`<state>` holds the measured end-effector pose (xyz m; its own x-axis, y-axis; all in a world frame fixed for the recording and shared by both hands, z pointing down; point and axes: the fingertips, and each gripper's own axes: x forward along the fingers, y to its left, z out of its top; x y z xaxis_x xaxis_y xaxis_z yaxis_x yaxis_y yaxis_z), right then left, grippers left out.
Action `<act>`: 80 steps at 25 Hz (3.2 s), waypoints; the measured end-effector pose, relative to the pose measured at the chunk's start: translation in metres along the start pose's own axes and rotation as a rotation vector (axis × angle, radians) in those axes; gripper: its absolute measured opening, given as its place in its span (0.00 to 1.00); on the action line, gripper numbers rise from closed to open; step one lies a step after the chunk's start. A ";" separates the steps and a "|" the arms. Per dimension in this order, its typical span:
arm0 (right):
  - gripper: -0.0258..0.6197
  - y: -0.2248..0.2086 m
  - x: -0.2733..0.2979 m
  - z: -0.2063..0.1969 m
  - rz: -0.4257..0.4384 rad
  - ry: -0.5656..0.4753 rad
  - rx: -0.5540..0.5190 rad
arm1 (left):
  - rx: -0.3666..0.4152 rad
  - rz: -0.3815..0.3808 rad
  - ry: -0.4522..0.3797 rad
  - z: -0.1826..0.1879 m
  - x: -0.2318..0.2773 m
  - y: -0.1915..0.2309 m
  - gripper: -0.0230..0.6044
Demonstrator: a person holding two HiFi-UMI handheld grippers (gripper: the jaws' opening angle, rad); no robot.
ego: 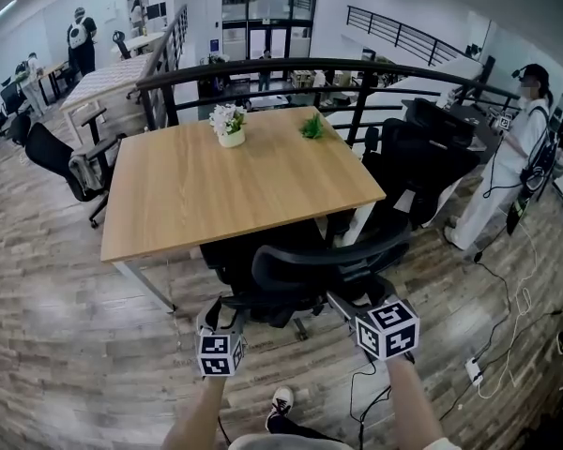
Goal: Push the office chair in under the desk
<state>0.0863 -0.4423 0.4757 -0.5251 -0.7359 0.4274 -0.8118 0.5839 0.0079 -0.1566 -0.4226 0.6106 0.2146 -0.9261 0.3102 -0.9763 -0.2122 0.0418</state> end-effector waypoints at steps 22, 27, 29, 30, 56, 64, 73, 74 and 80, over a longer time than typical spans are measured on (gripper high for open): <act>0.57 -0.002 0.055 0.026 0.012 -0.048 -0.048 | 0.025 0.114 -0.030 -0.010 0.001 0.002 0.05; 0.56 -0.009 0.083 0.039 0.007 -0.039 -0.033 | 0.009 0.143 -0.029 -0.004 0.017 0.027 0.06; 0.56 -0.014 0.090 0.042 0.003 -0.037 -0.028 | 0.013 0.150 -0.036 0.003 0.025 0.036 0.06; 0.56 -0.017 0.094 0.044 0.001 -0.035 -0.026 | 0.014 0.150 -0.040 0.006 0.029 0.038 0.06; 0.56 -0.055 0.179 0.085 -0.015 0.003 -0.007 | 0.053 0.053 0.001 0.061 0.157 0.110 0.49; 0.55 -0.078 0.191 0.090 -0.006 0.024 -0.006 | 0.134 -0.012 0.001 0.067 0.187 0.100 0.47; 0.55 -0.079 0.196 0.087 -0.021 0.023 0.001 | 0.127 -0.030 -0.007 0.065 0.192 0.100 0.47; 0.55 -0.079 0.196 0.086 -0.028 0.024 0.000 | 0.125 -0.040 0.004 0.064 0.191 0.099 0.47; 0.59 -0.082 0.186 0.083 -0.103 0.010 -0.024 | 0.155 -0.082 0.073 0.060 0.184 0.096 0.50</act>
<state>0.0337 -0.6559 0.4796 -0.4361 -0.7891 0.4326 -0.8552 0.5131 0.0739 -0.2093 -0.6325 0.6149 0.2850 -0.8798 0.3805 -0.9386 -0.3366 -0.0753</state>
